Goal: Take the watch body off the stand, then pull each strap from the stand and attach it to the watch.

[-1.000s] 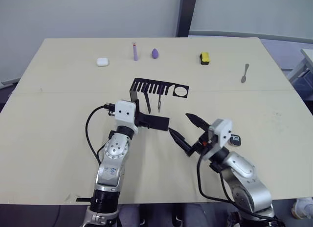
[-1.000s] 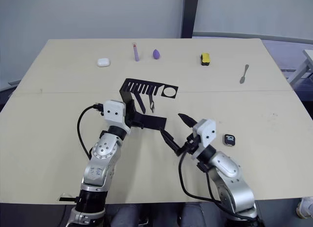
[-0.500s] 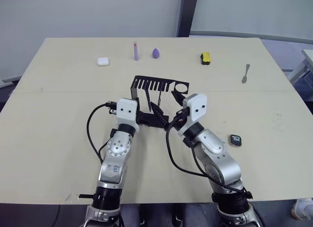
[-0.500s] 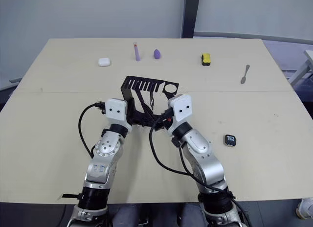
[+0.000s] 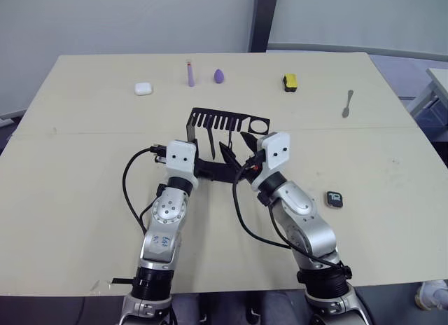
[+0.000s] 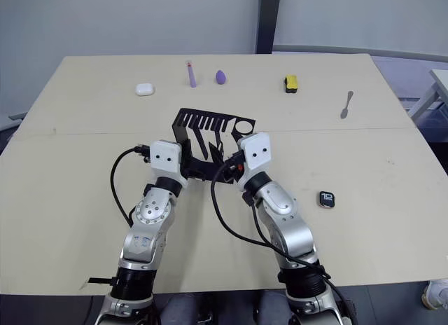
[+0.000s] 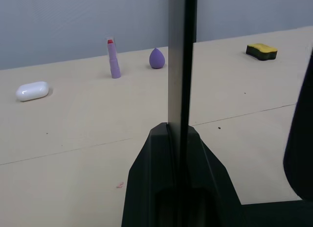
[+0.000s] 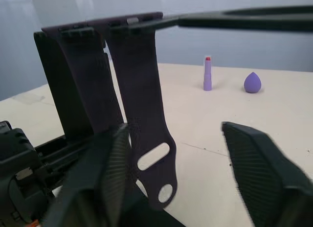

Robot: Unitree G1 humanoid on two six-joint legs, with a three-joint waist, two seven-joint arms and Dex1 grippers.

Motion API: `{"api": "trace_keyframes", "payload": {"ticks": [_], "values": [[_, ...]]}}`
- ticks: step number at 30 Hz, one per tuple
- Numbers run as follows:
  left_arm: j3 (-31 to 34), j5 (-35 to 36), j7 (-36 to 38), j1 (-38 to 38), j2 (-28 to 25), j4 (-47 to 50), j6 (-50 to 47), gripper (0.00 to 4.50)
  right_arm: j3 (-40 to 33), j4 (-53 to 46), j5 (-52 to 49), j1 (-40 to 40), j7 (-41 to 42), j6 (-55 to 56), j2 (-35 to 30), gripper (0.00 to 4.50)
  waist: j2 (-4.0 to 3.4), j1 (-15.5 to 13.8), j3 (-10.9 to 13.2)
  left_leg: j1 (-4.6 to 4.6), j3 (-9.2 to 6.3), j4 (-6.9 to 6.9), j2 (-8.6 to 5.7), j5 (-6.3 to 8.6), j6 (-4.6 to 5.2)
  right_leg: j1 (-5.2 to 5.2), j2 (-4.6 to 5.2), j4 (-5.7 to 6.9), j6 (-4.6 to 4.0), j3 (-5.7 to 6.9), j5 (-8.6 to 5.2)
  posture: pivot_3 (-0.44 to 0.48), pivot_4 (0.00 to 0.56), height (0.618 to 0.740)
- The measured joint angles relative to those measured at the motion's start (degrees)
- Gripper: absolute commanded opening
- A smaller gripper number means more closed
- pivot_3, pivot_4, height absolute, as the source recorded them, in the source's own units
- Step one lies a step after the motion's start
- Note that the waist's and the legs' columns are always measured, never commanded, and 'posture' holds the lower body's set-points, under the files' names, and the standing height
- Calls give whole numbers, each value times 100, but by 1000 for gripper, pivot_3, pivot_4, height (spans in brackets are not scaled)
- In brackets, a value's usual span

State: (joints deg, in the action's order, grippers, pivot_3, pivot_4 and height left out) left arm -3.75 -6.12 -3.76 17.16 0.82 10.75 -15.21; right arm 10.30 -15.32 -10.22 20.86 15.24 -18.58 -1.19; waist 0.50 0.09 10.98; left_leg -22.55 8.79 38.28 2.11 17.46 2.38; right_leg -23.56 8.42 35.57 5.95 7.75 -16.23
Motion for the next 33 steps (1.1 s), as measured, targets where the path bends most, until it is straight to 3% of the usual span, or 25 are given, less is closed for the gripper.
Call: {"api": "trace_keyframes", "payload": {"ticks": [3, 4, 11, 25, 33], "values": [[0, -1, 8, 0, -1, 0, 0, 0, 34, 0, -2, -3, 3, 40, 9, 162, 0, 0, 0, 0, 0, 0, 0, 0, 0, 0, 0, -1, 0, 0, 0, 0, 150, 740], [1, -1, 8, 0, -1, 0, 0, 0, 44, 0, -2, -4, 5, 64, 9, 72, 0, 0, 0, 0, 0, -1, 0, 0, 0, 0, 0, -1, 0, 0, 0, 0, 150, 740], [3, -1, 13, 0, 0, 1, 2, 0, 115, 1, 13, -39, 137, 201, -71, 72, 0, 1, 0, -1, 0, -1, 0, 0, 0, -1, 1, -3, 0, 0, 0, 0, 150, 740], [38, 20, 80, -26, -18, 43, -17, 0, 498, 3, 830, -160, 320, 1481, -743, 72, 0, 8, 0, -1, 0, -3, 1, 0, 0, -1, 1, -5, 0, 0, 0, 0, 150, 740], [33, 107, 219, -152, -21, 176, -11, 0, 465, -57, 364, -713, 1077, 1625, -1270, 72, 1, 6, 0, -1, 0, -5, 1, 2, 3, 1, 2, -13, 1, 0, 0, 0, 150, 740]]}}
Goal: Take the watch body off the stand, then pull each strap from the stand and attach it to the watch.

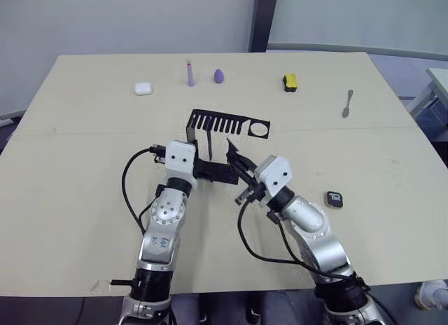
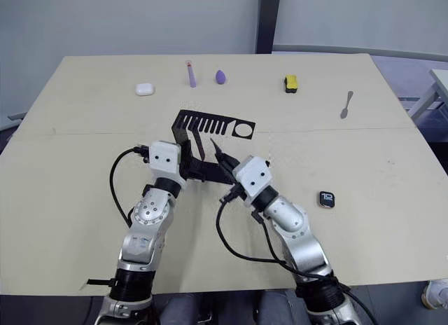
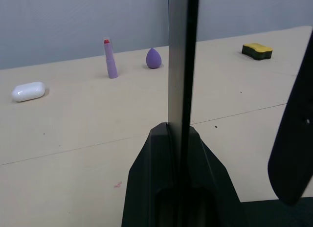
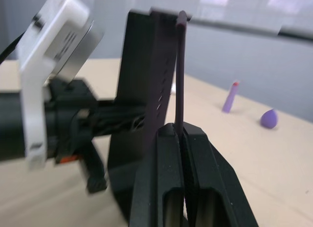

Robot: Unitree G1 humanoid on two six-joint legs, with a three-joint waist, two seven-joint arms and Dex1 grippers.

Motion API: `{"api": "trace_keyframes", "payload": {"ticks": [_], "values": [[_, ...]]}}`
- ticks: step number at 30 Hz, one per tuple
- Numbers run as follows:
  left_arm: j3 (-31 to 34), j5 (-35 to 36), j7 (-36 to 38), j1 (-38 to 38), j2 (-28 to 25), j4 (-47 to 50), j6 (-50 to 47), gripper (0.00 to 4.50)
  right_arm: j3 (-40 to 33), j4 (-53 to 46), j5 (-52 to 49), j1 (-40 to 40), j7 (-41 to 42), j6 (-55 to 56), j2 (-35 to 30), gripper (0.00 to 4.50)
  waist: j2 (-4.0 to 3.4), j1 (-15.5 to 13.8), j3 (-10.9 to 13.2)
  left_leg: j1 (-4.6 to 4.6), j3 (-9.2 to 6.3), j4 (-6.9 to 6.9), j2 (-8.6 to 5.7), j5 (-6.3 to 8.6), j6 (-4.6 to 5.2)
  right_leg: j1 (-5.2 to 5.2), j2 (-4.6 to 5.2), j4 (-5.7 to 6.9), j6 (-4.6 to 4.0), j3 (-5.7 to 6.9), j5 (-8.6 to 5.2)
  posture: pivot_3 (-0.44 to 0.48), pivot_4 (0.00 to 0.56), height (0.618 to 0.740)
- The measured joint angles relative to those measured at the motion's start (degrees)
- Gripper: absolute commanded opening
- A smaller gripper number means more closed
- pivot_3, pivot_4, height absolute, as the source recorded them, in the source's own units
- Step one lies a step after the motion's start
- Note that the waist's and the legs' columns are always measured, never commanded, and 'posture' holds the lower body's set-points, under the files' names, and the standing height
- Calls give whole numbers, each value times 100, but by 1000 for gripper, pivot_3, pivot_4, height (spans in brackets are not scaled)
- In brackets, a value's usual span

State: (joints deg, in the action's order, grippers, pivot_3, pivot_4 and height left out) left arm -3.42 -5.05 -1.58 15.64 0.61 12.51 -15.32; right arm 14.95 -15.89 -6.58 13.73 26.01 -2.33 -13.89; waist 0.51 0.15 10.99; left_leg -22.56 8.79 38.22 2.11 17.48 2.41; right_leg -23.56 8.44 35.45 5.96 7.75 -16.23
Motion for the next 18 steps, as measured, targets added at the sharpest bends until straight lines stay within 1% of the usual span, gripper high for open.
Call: {"api": "trace_keyframes", "payload": {"ticks": [4, 7, 10, 14, 16, 18], "values": [[0, 60, 143, -116, -52, 121, -22, 0, -163, 0, -421, -165, 522, 13, -308, 72, 1, -3, 1, 2, 0, 0, 0, 0, 0, 0, 1, -18, 0, 0, 0, 0, 150, 740], [-1, 138, 254, -277, -68, 284, -76, 871, -325, 1, -624, -164, 717, 17, -450, 0, 1, -3, 1, 2, 0, -3, 3, 0, -2, -1, 1, -23, 0, 0, 0, 0, 150, 740], [6, 168, 304, -389, -95, 306, -172, 2320, -428, 1, -751, -166, 857, 17, -548, 0, 2, -4, 1, 1, -1, -3, 3, 0, -2, -1, 0, -25, 0, 1, 0, 0, 150, 740], [16, 288, 504, -749, -248, 654, -274, 4405, -514, 2, -887, -239, 1087, 16, -724, 0, 2, -5, 1, 1, -1, -3, 3, 0, -2, -1, 1, -27, 0, 1, 0, 0, 150, 740], [29, 374, 645, -949, -370, 802, -304, 4466, -653, 3, -948, -295, 1159, 16, -812, 0, 2, -6, 1, 2, -1, -2, 3, 0, -2, 0, 2, -29, 0, 0, 0, 0, 150, 740], [118, 630, 948, -1269, -599, 1010, -332, 4466, -768, 8, -1049, -346, 1280, 17, -948, 0, 2, -3, 1, 4, -1, -3, 6, 3, -5, 0, 6, -31, -1, -1, 0, 0, 150, 740]]}}
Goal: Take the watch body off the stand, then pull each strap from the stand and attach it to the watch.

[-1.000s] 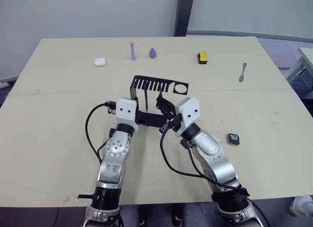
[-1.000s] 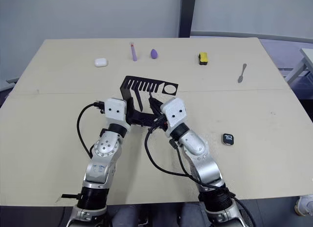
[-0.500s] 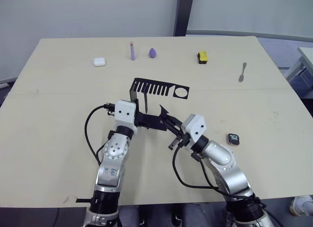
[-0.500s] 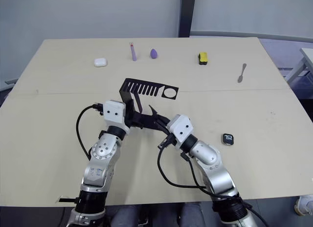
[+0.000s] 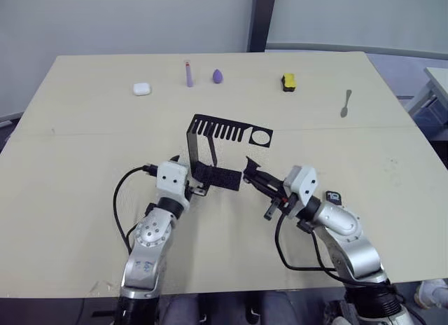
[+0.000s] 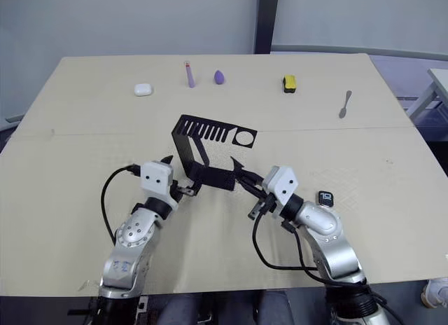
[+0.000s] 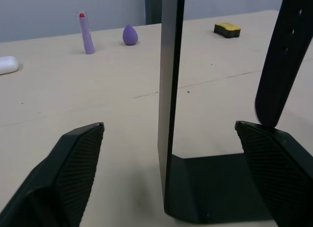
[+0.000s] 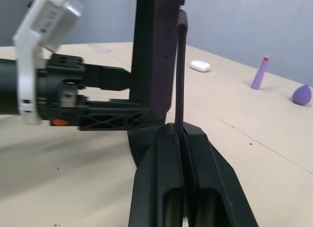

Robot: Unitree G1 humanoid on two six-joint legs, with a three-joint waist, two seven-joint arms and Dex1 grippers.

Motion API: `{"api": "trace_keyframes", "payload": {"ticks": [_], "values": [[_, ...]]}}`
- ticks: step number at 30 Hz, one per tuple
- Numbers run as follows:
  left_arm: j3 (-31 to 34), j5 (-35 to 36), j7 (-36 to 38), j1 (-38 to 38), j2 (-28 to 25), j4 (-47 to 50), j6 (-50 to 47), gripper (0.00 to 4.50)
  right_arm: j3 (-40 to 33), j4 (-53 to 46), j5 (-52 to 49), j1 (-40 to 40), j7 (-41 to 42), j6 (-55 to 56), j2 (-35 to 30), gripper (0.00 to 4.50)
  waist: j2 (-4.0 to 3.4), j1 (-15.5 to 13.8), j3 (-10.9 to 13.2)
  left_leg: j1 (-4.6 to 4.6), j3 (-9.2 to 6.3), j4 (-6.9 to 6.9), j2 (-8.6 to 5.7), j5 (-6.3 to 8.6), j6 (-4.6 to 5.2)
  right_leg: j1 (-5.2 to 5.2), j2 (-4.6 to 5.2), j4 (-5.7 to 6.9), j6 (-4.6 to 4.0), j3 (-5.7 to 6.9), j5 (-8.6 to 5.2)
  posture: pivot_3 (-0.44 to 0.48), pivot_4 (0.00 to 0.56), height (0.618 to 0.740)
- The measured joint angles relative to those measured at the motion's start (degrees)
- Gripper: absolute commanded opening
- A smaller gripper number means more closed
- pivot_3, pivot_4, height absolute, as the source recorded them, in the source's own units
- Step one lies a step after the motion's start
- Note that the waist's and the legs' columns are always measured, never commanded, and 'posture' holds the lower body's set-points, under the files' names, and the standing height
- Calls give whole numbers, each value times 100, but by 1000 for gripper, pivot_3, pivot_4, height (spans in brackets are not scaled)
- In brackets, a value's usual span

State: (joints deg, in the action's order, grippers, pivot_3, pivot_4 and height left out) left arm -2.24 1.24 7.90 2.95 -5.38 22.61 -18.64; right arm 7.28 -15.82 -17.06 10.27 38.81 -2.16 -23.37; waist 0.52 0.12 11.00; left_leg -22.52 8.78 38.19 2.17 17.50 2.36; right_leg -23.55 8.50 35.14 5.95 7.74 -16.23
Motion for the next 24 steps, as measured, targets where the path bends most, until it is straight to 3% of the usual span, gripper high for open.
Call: {"api": "trace_keyframes", "payload": {"ticks": [3, 5, 11, 16, 19, 24], "values": [[230, 357, 435, -263, -313, 116, 47, 4466, -188, 0, -107, -71, 119, 0, -139, 0, 0, -3, 0, -1, 0, 0, 7, 1, -3, -2, 1, -2, -2, 0, -1, 0, 150, 740], [445, 688, 981, -492, -791, 202, 334, 4466, -338, -6, -264, -219, 245, -2, -273, 0, 0, -1, 0, 1, 0, 0, 15, 6, -12, -1, 3, -2, -7, 0, -4, 0, 150, 740], [1642, 2172, 2413, -799, -1697, 152, 681, 4466, -557, -182, -881, -375, 732, -374, -643, 0, -1, 4, 0, 5, 0, 2, 32, 8, -16, 1, -1, -2, -15, 0, -6, 0, 150, 740], [2167, 3980, 3737, -687, -2922, 112, -403, 4466, -496, -510, -1823, -34, 1172, -1295, -789, 0, -1, 7, 1, 8, -1, 2, 41, 9, -25, 0, -8, 2, -24, -6, -9, 0, 150, 740], [2182, 5009, 3917, -203, -3189, 182, -1199, 4466, -275, -693, -2241, 334, 1309, -1795, -726, 0, -1, -8, 1, 9, -8, 4, 39, 5, -31, 8, -7, 1, -24, -14, -9, 0, 150, 740], [1844, 6464, 3622, 392, -3106, 465, -2237, 4466, 54, -730, -2491, 648, 1443, -2312, -586, 0, -1, 1, 1, 6, -9, 3, 31, 5, -34, 9, -24, 25, -21, -17, -7, 0, 150, 740]]}}
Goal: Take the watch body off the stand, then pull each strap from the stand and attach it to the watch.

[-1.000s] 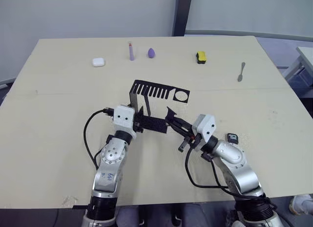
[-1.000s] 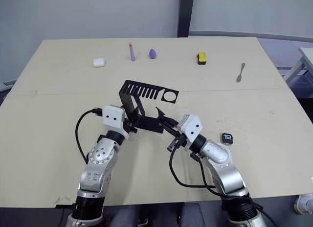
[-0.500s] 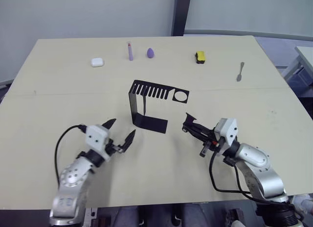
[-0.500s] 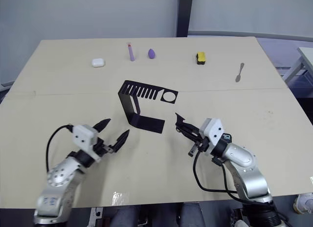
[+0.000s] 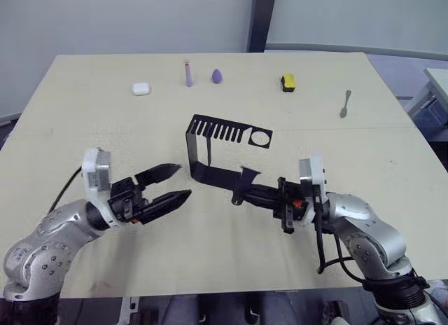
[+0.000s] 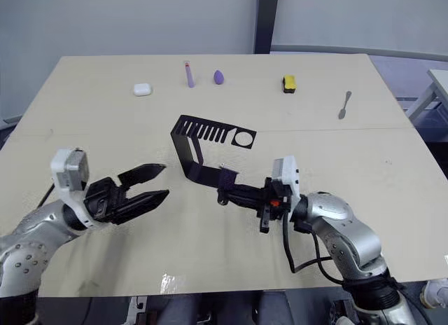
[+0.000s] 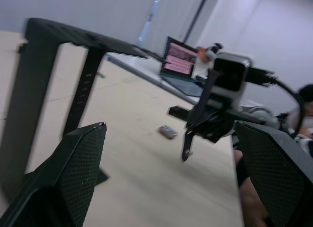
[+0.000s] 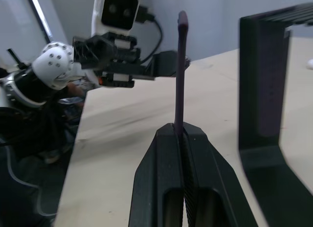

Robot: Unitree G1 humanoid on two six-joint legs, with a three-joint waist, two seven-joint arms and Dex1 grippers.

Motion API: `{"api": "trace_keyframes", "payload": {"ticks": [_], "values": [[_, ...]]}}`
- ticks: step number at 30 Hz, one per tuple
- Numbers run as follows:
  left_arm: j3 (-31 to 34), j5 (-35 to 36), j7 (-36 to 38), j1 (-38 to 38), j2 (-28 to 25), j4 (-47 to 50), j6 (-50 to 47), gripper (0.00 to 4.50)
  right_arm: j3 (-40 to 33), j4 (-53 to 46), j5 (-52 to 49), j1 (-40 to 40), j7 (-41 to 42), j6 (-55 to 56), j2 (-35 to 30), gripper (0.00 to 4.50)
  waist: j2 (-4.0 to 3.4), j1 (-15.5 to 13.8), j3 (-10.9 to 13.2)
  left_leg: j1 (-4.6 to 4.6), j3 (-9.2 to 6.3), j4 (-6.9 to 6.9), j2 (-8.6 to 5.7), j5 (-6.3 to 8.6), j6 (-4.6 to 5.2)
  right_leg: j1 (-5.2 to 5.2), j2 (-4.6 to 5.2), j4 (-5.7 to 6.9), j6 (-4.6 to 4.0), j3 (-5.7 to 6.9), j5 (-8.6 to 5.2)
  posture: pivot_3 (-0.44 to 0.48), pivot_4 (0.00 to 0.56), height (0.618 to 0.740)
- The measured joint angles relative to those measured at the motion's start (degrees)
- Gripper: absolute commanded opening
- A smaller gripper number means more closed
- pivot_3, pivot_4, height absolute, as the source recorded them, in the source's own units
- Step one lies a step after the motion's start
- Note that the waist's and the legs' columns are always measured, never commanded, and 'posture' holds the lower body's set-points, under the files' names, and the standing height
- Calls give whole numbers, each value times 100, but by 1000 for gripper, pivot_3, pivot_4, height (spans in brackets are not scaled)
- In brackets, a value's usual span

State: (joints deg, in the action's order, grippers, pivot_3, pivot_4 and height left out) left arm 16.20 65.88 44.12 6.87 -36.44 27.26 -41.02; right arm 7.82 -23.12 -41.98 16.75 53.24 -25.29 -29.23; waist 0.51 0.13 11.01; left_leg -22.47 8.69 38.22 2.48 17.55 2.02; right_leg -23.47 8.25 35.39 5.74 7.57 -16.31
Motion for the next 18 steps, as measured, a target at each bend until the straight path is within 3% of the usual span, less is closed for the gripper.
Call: {"api": "trace_keyframes", "payload": {"ticks": [5, 10, 13, 15, 18], "values": [[-279, 657, -289, 299, 207, 68, -355, 4466, 141, -3, -160, 196, -21, -392, 283, 0, 0, 19, 0, 4, 3, 1, 1, -5, -6, -2, -21, 6, 0, 0, 0, 0, 150, 740], [-543, 528, -267, 356, 243, 86, -400, 4466, 209, -13, -389, 332, -32, -809, 375, 0, 0, 6, 0, 4, 3, 0, 4, -5, -9, -4, -37, 4, -2, 1, -1, 0, 150, 740], [-582, 572, -312, 373, 468, 70, -376, 3631, 209, -17, -548, 344, -32, -1075, 377, 0, 1, 3, 0, 3, 3, 2, 4, -5, -9, -3, -36, 2, -2, -1, -1, 0, 150, 740], [-589, 678, -360, 359, 527, 80, -398, 2745, 210, -27, -638, 364, -32, -1230, 375, 0, 1, 3, 0, 4, 3, 2, 5, -5, -9, -3, -36, 3, -2, -5, -1, 0, 150, 740], [-617, 688, -396, 289, 561, 102, -422, 2745, 208, -107, -681, 392, -35, -1370, 372, 0, 1, 4, 0, 4, 3, 1, 6, -5, -10, -5, -37, 1, -4, -6, -2, 0, 150, 740]]}}
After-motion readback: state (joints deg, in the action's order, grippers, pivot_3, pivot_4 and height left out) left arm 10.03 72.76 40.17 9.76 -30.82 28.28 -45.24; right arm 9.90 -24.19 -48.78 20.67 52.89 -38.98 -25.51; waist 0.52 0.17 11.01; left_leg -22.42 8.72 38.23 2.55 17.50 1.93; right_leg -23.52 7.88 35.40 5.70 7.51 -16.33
